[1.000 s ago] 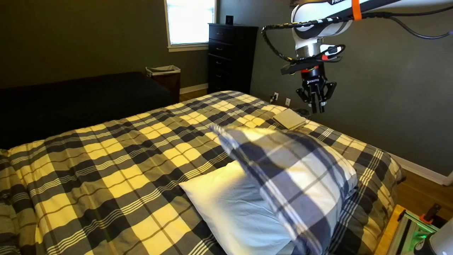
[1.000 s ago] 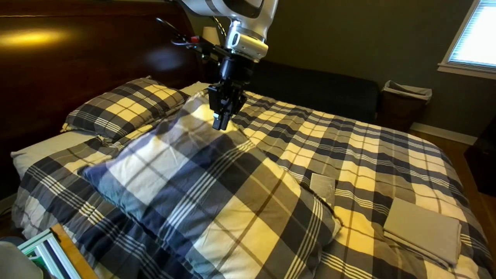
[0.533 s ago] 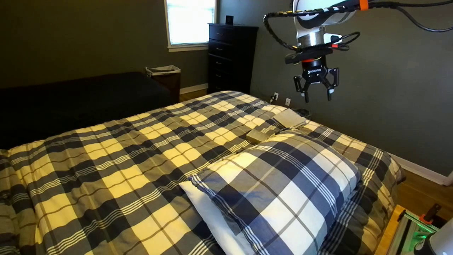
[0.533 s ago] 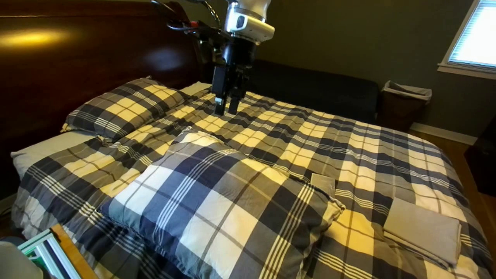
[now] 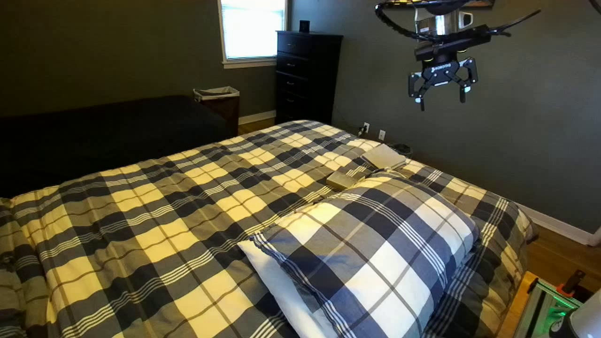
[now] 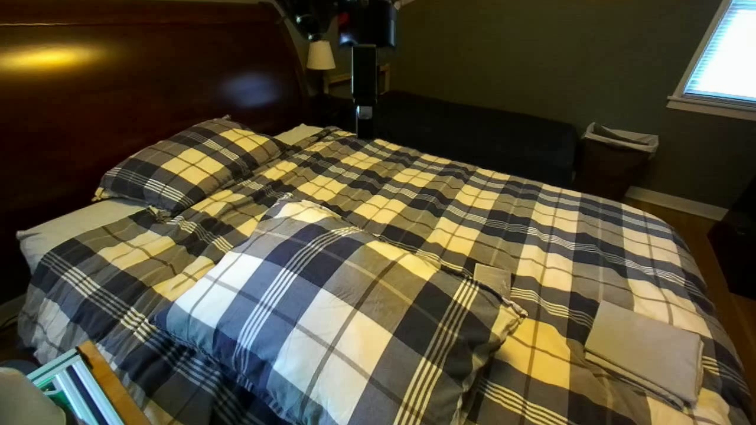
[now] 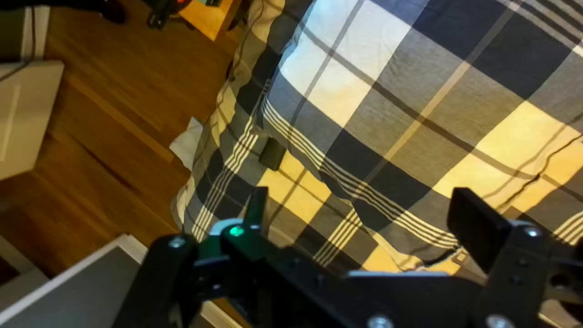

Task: Remove the checked pillow from on top of the white pillow, pick up the black remote, put it on the bed and then put the checked pillow back on top of the white pillow

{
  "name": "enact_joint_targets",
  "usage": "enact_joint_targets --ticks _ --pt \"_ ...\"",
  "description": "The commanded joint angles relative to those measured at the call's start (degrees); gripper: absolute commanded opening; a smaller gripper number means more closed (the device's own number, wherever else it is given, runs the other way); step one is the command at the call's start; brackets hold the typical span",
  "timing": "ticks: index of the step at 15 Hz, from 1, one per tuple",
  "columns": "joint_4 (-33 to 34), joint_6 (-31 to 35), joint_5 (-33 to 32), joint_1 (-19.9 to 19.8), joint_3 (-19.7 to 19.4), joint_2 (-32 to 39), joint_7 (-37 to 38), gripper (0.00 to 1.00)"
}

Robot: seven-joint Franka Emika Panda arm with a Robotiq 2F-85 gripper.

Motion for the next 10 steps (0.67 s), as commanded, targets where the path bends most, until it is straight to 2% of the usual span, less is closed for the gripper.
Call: enact_joint_targets --ticks 1,5,6,10 --pt "-4.2 4.0 -1.4 -1.3 -1.0 -7.1 -10.4 1.00" --pt "-5.6 6.8 0.7 -3.1 -2.6 -11.6 -20.0 1.00" --pt "-2.3 4.1 -0.1 -3.4 -1.0 -8.3 -16.4 1.00" --pt "-3.6 5.1 0.0 -4.2 -1.5 -10.5 -19.4 1.00"
